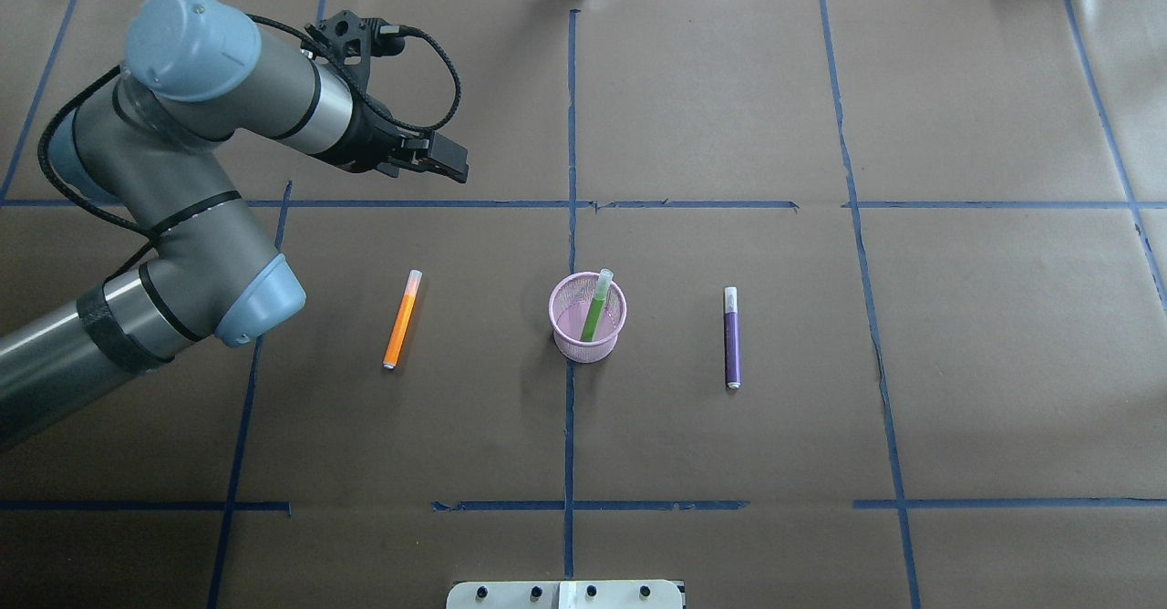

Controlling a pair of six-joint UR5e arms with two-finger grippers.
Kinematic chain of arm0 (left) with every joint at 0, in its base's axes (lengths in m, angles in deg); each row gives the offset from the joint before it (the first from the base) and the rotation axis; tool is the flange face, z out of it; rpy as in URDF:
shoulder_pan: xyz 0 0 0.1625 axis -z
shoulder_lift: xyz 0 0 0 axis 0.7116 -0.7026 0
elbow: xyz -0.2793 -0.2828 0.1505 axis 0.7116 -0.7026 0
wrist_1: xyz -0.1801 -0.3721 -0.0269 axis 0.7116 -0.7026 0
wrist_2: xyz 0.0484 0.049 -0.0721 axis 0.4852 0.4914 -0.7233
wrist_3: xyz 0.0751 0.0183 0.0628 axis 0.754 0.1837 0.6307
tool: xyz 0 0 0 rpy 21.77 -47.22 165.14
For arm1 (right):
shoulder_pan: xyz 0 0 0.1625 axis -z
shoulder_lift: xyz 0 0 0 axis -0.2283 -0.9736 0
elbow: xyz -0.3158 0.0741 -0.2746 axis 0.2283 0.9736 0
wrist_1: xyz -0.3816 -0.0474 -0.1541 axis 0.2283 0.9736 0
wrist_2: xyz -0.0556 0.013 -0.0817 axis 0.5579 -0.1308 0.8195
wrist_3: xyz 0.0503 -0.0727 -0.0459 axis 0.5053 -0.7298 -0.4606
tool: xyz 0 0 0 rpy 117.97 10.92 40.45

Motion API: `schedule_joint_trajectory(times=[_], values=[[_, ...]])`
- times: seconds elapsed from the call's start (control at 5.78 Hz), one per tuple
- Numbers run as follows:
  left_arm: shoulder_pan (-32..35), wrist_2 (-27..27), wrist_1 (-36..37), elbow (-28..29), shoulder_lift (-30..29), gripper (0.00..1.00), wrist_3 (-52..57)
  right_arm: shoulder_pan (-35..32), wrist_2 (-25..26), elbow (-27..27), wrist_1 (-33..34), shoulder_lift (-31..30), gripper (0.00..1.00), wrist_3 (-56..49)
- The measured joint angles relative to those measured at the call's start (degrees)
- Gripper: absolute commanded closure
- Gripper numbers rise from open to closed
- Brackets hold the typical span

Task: Collect pens into pen holder
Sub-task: 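Raise the left gripper away from the cup while right lifts yellow marker, then carry the yellow marker over the cup with right gripper while left reaches orange marker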

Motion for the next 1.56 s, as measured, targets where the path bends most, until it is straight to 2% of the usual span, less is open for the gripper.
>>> schedule_joint_trajectory(times=[0.35,0.86,1.04,1.38,1.56], values=[[1.54,-2.08,0.03,-0.01,0.15,0.0,0.07,0.0,0.1,0.1,0.01,0.0,0.98,-0.05],[3.58,-6.5,0.06,0.17,1.96,0.0,0.16,0.0,0.23,-1.02,-0.24,0.29,1.0,-0.07],[3.74,-7.78,1.16,0.66,3.29,0.0,0.6,-0.03,0.26,-4.28,-0.31,0.42,1.0,-0.07],[2.45,-8.29,12.78,0.05,3.42,0.0,6.2,-0.08,0.47,-14.65,-0.3,0.81,1.0,1.44],[0.26,-7.49,16.05,-0.27,2.68,0.0,7.6,0.0,0.7,-19.81,-0.27,1.78,1.0,4.62]])
